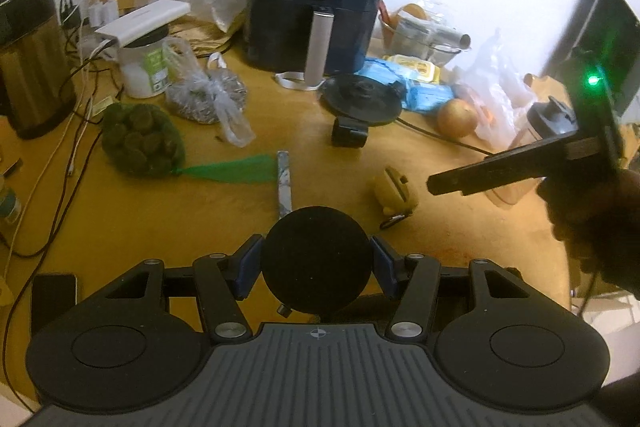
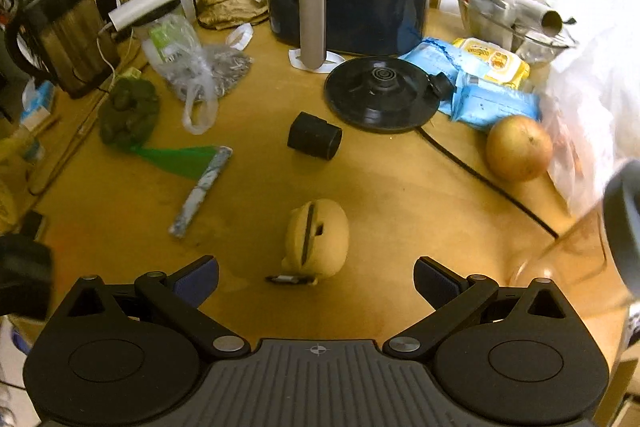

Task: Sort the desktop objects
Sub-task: 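Grasp the yellow piggy bank with the right gripper while left holds the black puck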

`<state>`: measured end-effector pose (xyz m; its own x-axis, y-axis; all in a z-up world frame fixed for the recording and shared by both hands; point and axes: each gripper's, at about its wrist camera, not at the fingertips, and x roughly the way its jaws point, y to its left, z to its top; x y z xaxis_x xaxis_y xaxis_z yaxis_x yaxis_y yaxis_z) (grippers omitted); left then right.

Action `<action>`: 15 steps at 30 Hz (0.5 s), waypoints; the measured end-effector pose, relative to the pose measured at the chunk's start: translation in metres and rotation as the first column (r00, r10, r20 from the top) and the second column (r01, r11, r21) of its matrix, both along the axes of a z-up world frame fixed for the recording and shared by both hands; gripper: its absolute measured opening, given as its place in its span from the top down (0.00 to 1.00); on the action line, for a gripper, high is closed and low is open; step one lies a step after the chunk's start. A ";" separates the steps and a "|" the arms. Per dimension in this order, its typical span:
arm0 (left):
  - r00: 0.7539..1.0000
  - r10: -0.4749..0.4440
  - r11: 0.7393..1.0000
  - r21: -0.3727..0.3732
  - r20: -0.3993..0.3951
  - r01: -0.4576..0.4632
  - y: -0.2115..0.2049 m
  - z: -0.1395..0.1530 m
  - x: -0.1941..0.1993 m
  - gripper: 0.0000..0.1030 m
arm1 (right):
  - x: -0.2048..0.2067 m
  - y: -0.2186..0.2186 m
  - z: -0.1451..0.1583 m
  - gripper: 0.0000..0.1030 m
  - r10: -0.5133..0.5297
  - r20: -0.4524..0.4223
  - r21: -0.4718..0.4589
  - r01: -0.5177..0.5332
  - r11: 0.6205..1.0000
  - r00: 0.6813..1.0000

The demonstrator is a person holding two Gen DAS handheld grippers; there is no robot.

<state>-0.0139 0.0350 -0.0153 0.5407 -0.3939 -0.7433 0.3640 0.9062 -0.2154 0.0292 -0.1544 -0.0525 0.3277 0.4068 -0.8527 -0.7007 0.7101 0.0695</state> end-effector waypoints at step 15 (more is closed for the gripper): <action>0.997 0.071 0.997 -0.008 -0.029 -0.071 0.007 -0.002 -0.011 0.46 | 0.023 0.038 -0.052 0.13 0.038 -0.004 -0.058 -0.038 0.998 0.999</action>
<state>-0.0252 0.0420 -0.0171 0.5461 -0.3618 -0.7556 0.2926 0.9275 -0.2327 0.0527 -0.1164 -0.1042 0.3103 0.3683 -0.8764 -0.7272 0.6857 0.0307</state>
